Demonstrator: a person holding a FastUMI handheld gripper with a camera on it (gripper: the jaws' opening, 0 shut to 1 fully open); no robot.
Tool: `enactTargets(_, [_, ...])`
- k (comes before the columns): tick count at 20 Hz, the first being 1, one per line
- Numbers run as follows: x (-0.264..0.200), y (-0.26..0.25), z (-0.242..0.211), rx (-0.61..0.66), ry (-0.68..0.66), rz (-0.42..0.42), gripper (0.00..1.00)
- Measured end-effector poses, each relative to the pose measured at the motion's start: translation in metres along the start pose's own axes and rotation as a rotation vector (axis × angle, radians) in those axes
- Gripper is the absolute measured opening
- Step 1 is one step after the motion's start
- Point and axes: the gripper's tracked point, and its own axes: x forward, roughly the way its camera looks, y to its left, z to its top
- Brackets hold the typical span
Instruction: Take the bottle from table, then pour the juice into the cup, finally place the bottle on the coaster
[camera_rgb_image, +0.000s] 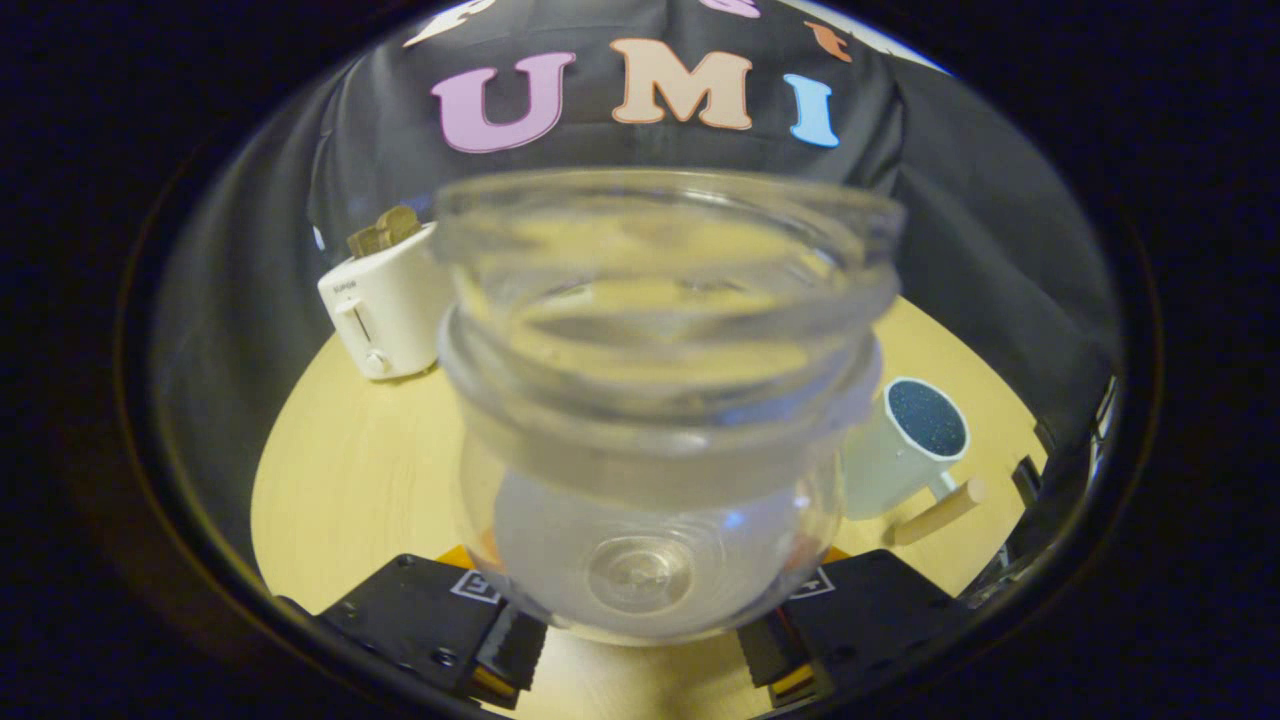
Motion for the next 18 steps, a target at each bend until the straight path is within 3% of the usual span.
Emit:
enactTargets(5, [-0.014,0.01,0.035,0.205,-0.05,0.131,0.99])
enactTargets(18, [-0.01,0.009,0.087,0.717,-0.045,0.331,0.99])
